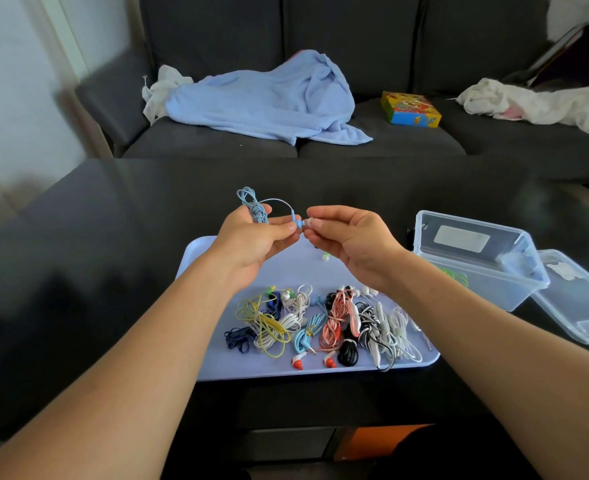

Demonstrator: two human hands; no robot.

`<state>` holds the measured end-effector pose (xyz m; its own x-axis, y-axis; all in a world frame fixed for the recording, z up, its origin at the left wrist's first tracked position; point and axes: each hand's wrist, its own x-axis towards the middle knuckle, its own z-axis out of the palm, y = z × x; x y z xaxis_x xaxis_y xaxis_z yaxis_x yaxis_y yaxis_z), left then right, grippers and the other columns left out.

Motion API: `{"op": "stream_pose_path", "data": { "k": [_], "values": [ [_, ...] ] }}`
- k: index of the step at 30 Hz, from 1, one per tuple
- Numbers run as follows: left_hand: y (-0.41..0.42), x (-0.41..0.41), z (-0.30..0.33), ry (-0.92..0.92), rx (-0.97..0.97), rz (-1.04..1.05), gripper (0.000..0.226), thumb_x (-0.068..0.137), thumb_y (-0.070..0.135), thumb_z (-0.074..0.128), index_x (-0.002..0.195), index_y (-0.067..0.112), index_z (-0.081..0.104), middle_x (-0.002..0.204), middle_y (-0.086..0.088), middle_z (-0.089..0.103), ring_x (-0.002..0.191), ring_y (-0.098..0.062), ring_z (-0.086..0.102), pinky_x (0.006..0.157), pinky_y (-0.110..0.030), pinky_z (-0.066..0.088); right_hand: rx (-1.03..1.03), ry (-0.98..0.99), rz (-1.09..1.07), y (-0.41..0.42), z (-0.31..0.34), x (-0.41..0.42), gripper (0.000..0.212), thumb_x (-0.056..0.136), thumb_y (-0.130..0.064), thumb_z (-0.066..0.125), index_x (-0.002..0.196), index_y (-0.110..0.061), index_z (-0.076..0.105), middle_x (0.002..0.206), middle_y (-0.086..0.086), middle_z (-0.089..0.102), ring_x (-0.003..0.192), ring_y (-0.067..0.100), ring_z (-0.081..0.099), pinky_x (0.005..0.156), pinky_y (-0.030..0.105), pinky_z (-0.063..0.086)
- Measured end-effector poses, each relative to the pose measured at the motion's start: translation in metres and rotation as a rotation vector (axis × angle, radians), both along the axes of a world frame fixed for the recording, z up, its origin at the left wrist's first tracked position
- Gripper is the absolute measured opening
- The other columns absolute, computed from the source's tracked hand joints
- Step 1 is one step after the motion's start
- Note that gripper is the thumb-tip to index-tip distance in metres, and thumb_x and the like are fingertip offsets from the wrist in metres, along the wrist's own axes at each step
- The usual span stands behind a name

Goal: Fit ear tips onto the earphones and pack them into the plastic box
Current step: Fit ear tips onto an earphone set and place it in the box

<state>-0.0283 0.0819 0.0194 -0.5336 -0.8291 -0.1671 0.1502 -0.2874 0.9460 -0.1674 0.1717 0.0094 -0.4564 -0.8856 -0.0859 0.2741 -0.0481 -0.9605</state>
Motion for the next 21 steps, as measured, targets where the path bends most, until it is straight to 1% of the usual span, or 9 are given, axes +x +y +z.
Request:
{"op": "stream_pose_path", "data": {
  "k": [4, 7, 9, 12, 15, 18, 21],
  "values": [
    [0.0023, 0.0008, 0.0000, -0.010, -0.019, -0.020, 0.037, 0.087, -0.012, 0.065, 0.110, 0.011, 0.047, 0.097, -0.016, 0.073, 0.091, -0.024, 0.073, 0.081, -0.030, 0.060, 0.000, 0.018, -0.034, 0.0012, -0.0006, -0.0022, 0.020, 0.089, 0.006, 0.066, 0.108, 0.003, 0.071, 0.090, 0.013, 0.076, 0.080, 0.019, 0.075, 0.078, 0.026, 0.062],
    [0.0025, 0.0012, -0.0005, -0.015, -0.039, -0.030, 0.036, 0.087, -0.011, 0.066, 0.110, 0.011, 0.048, 0.097, -0.015, 0.073, 0.090, -0.024, 0.073, 0.081, -0.030, 0.060, 0.013, 0.019, -0.035, 0.0020, 0.0002, -0.0025, 0.016, 0.088, 0.004, 0.068, 0.103, 0.001, 0.072, 0.090, 0.013, 0.077, 0.084, 0.022, 0.076, 0.076, 0.026, 0.062],
    [0.0025, 0.0013, -0.0008, -0.019, -0.060, -0.031, 0.036, 0.087, -0.010, 0.067, 0.109, 0.011, 0.048, 0.096, -0.013, 0.073, 0.091, -0.024, 0.073, 0.080, -0.030, 0.060, 0.026, 0.055, -0.036, 0.0017, 0.0001, -0.0023, 0.014, 0.088, 0.003, 0.069, 0.100, -0.001, 0.073, 0.091, 0.014, 0.077, 0.086, 0.024, 0.076, 0.075, 0.026, 0.062],
    [0.0032, 0.0009, -0.0012, -0.030, -0.097, -0.035, 0.035, 0.086, -0.009, 0.068, 0.107, 0.010, 0.048, 0.096, -0.012, 0.074, 0.092, -0.025, 0.073, 0.081, -0.030, 0.060, 0.036, 0.116, -0.046, 0.0008, -0.0006, -0.0020, 0.012, 0.087, 0.002, 0.071, 0.098, -0.001, 0.074, 0.090, 0.015, 0.077, 0.085, 0.026, 0.076, 0.072, 0.026, 0.061],
    [0.0031, 0.0008, -0.0013, -0.046, -0.123, -0.034, 0.033, 0.087, -0.009, 0.068, 0.105, 0.010, 0.048, 0.097, -0.014, 0.073, 0.093, -0.025, 0.073, 0.081, -0.030, 0.060, 0.036, 0.121, -0.045, 0.0000, -0.0012, -0.0019, 0.012, 0.086, 0.001, 0.072, 0.098, 0.000, 0.074, 0.089, 0.016, 0.077, 0.082, 0.025, 0.076, 0.072, 0.026, 0.061],
    [0.0031, 0.0007, -0.0014, -0.075, -0.171, -0.035, 0.032, 0.087, -0.008, 0.069, 0.102, 0.010, 0.047, 0.094, -0.012, 0.073, 0.086, -0.022, 0.073, 0.077, -0.028, 0.061, 0.029, 0.156, -0.027, 0.0002, -0.0015, -0.0025, 0.013, 0.087, 0.001, 0.070, 0.100, 0.000, 0.074, 0.090, 0.016, 0.077, 0.082, 0.025, 0.076, 0.072, 0.026, 0.062],
    [0.0021, -0.0001, -0.0024, -0.136, -0.234, -0.026, 0.032, 0.087, -0.006, 0.070, 0.101, 0.012, 0.047, 0.092, -0.010, 0.073, 0.080, -0.019, 0.073, 0.075, -0.027, 0.061, 0.021, 0.221, -0.024, 0.0001, -0.0017, -0.0027, 0.014, 0.088, 0.002, 0.070, 0.101, 0.001, 0.073, 0.086, 0.014, 0.077, 0.077, 0.022, 0.076, 0.070, 0.025, 0.061]
  ]
}}
